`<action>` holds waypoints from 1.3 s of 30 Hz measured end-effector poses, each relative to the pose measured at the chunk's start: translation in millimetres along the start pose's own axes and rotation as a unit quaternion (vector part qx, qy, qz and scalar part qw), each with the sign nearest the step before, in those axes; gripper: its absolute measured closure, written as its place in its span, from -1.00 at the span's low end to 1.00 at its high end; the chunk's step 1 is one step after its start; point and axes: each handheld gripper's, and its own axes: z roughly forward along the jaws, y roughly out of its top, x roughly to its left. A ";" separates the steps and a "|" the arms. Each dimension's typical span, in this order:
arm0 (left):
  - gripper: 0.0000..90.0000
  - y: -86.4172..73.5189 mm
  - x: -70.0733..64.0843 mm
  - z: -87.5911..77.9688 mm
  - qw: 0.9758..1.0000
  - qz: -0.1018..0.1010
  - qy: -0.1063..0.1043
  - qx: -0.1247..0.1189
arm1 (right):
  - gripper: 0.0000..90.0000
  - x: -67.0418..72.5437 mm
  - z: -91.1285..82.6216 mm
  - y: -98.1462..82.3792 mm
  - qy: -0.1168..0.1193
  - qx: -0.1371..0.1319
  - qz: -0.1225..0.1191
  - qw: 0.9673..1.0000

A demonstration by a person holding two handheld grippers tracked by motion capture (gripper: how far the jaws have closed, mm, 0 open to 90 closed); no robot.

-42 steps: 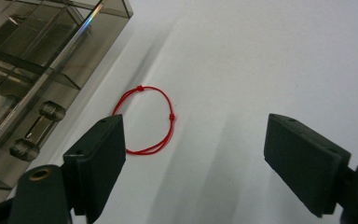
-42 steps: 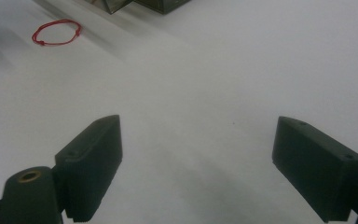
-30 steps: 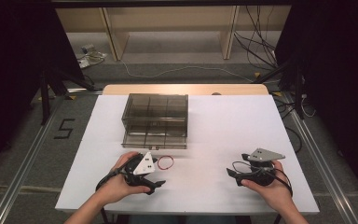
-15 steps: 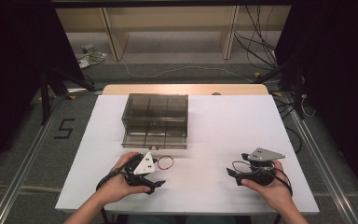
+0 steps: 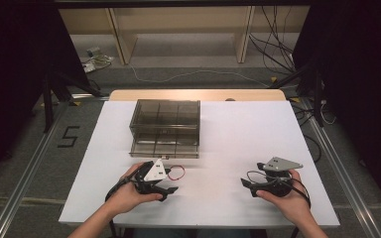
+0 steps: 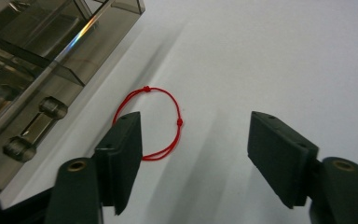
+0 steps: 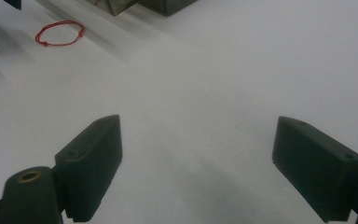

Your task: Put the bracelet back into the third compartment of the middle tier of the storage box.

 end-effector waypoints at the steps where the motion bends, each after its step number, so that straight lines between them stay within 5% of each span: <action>1: -0.15 1.4 1.5 3.5 1.000 -0.002 -0.002 0.003 | -0.63 0.1 0.5 0.3 0.001 -0.001 0.000 1.000; 8: 0.08 10.0 10.9 23.0 0.999 -0.026 -0.018 0.024 | -0.63 -0.4 -0.3 -1.3 0.005 0.002 -0.004 1.000; 20: 0.35 8.8 19.2 32.8 0.996 -0.077 -0.033 0.038 | -0.63 2.1 0.7 -0.5 0.005 0.002 -0.007 1.000; 30: 0.55 13.9 16.6 34.0 0.996 -0.072 -0.021 0.057 | -0.63 1.9 0.8 -0.6 0.007 0.003 -0.007 1.000; 39: 0.93 17.6 11.7 35.2 0.994 -0.083 -0.022 0.067 | -0.63 2.3 0.9 -0.5 0.007 0.004 -0.007 1.000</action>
